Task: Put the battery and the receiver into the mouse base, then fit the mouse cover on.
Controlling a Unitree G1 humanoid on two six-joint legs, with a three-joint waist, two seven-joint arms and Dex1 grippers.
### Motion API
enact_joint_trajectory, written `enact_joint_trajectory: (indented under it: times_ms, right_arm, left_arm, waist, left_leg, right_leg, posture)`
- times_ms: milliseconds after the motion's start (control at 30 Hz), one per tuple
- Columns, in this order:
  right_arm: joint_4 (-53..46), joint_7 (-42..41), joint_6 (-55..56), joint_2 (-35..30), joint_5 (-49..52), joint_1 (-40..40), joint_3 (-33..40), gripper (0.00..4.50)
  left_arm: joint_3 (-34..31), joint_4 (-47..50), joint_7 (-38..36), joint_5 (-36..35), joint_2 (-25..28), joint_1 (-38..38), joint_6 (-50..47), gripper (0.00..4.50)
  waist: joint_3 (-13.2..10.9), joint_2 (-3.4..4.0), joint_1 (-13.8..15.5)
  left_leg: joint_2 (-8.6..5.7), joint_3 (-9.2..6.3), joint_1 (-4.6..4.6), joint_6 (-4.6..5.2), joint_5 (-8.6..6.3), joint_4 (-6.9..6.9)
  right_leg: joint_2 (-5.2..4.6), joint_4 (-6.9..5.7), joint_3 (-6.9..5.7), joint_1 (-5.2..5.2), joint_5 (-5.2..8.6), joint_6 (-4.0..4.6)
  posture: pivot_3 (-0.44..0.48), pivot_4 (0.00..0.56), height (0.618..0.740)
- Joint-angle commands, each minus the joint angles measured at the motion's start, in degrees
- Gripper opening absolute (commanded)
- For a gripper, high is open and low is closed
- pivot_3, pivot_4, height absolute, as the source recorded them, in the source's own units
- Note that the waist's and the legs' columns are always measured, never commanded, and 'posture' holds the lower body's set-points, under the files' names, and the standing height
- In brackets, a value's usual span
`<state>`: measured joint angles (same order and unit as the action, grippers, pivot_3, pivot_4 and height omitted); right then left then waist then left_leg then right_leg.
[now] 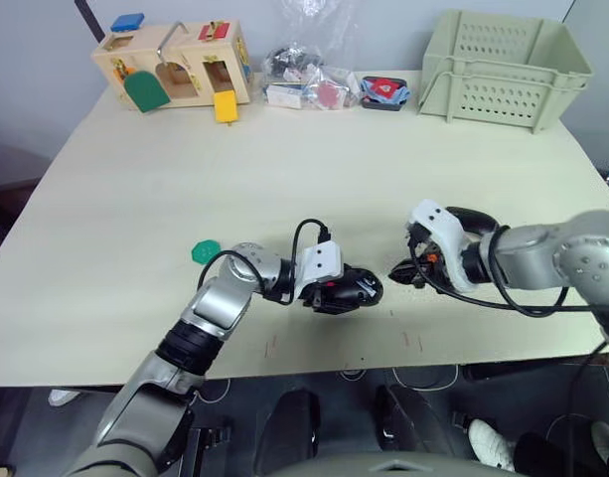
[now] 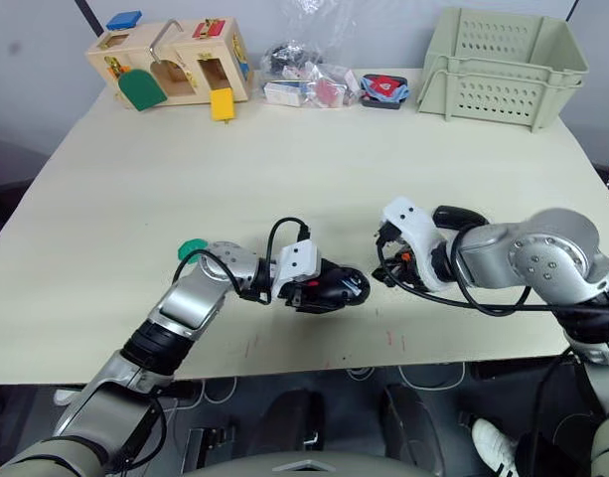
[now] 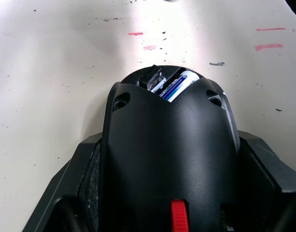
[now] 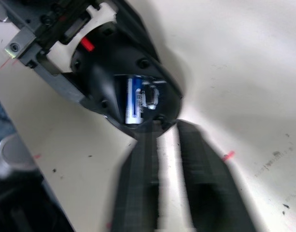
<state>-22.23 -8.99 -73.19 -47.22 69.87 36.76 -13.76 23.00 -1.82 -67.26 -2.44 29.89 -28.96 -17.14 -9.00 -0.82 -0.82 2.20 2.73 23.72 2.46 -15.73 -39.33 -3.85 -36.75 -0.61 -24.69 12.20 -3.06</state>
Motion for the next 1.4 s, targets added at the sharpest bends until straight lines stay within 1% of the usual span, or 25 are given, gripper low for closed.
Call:
enact_joint_trajectory:
  times_ms: [33, 133, 267, 333, 533, 667, 833, 1033, 1400]
  right_arm:
    - [-6.15, -6.12, 10.69, 0.84, -7.36, -5.97, 4.9, 0.02]
    - [-8.67, -10.41, 17.37, 2.37, -12.54, -11.13, 5.85, 0.02]
    - [-9.4, -18.78, 28.44, 4.13, -22.2, -17.33, 3.0, 0.02]
    - [-8.84, -23.07, 34.82, 4.77, -27.7, -19.58, 1.33, 0.02]
    - [-3.7, -30.72, 48.22, 9.12, -37.49, -24.74, 0.29, 0.02]
    - [-0.32, -33.24, 52.44, 11.19, -41.81, -26.57, -0.57, 0.02]
    - [3.91, -34.71, 56.68, 14.55, -46.14, -26.99, -1.12, 0.02]
    - [7.91, -35.11, 58.96, 18.23, -49.56, -25.84, -1.28, 0.02]
    - [13.11, -36.86, 61.16, 21.23, -53.9, -24.59, -1.36, 0.02]
  left_arm:
    - [1.77, -2.27, -1.03, 1.42, 1.72, 1.73, -1.2, 2.96]
    - [1.76, -2.79, -1.15, 1.4, 1.75, 1.45, -1.0, 2.96]
    - [1.7, -3.4, -1.23, 1.41, 1.71, 1.09, -0.94, 2.96]
    - [1.69, -3.51, -1.26, 1.42, 1.73, 1.07, -0.91, 2.96]
    - [1.76, -3.38, -1.59, 1.57, 2.08, 1.13, -0.69, 2.96]
    - [1.7, -3.26, -1.6, 1.53, 2.25, 1.29, -0.81, 2.96]
    - [1.54, -2.97, -1.45, 1.32, 2.3, 1.6, -1.29, 2.96]
    - [1.18, -3.47, -1.49, 1.42, 2.53, 1.31, -1.07, 2.96]
    - [1.31, -3.13, -1.7, 1.57, 2.69, 1.36, -1.02, 2.96]
  waist:
    - [0.0, 0.0, 0.06]
    - [0.01, -0.02, 0.01]
    - [0.04, -0.06, 0.06]
    - [0.04, -0.07, 0.02]
    - [0.06, -0.11, 0.07]
    - [0.09, -0.14, 0.03]
    - [0.1, -0.15, 0.04]
    - [0.13, -0.19, 0.04]
    - [0.14, -0.19, 0.03]
  left_leg:
    - [0.0, -0.01, 0.0, 0.0, 0.0, 0.0]
    - [0.01, 0.0, -0.02, 0.0, 0.0, 0.0]
    - [0.03, -0.03, -0.04, 0.0, 0.0, -0.01]
    - [0.03, 0.01, -0.06, 0.0, 0.0, -0.02]
    - [0.04, 0.02, -0.08, -0.01, 0.01, -0.02]
    - [0.04, 0.05, -0.11, -0.01, 0.01, -0.02]
    - [0.04, 0.04, -0.14, -0.02, 0.01, -0.02]
    - [0.05, 0.06, -0.17, -0.02, 0.01, -0.02]
    - [0.05, 0.08, -0.2, -0.02, 0.01, -0.02]
  right_leg:
    - [0.02, 0.0, 0.0, 0.0, 0.0, 0.0]
    - [0.06, 0.0, 0.02, 0.0, 0.01, 0.0]
    - [0.14, 0.01, 0.04, 0.01, 0.02, -0.01]
    - [0.14, 0.0, 0.08, 0.02, 0.01, -0.02]
    - [0.18, 0.0, 0.09, 0.02, 0.01, -0.01]
    - [0.18, -0.01, 0.12, 0.02, 0.01, 0.0]
    - [0.22, -0.03, 0.13, 0.02, 0.01, 0.01]
    - [0.22, -0.04, 0.14, 0.04, 0.01, 0.01]
    - [0.23, -0.06, 0.16, 0.05, 0.01, 0.02]
  posture:
    - [0.0, 0.15, 0.74]
    - [0.0, 0.15, 0.74]
    - [0.0, 0.15, 0.74]
    - [0.0, 0.15, 0.74]
    - [0.0, 0.15, 0.74]
    - [0.0, 0.15, 0.74]
    - [0.0, 0.15, 0.74]
    - [0.0, 0.15, 0.74]
    - [0.0, 0.15, 0.74]
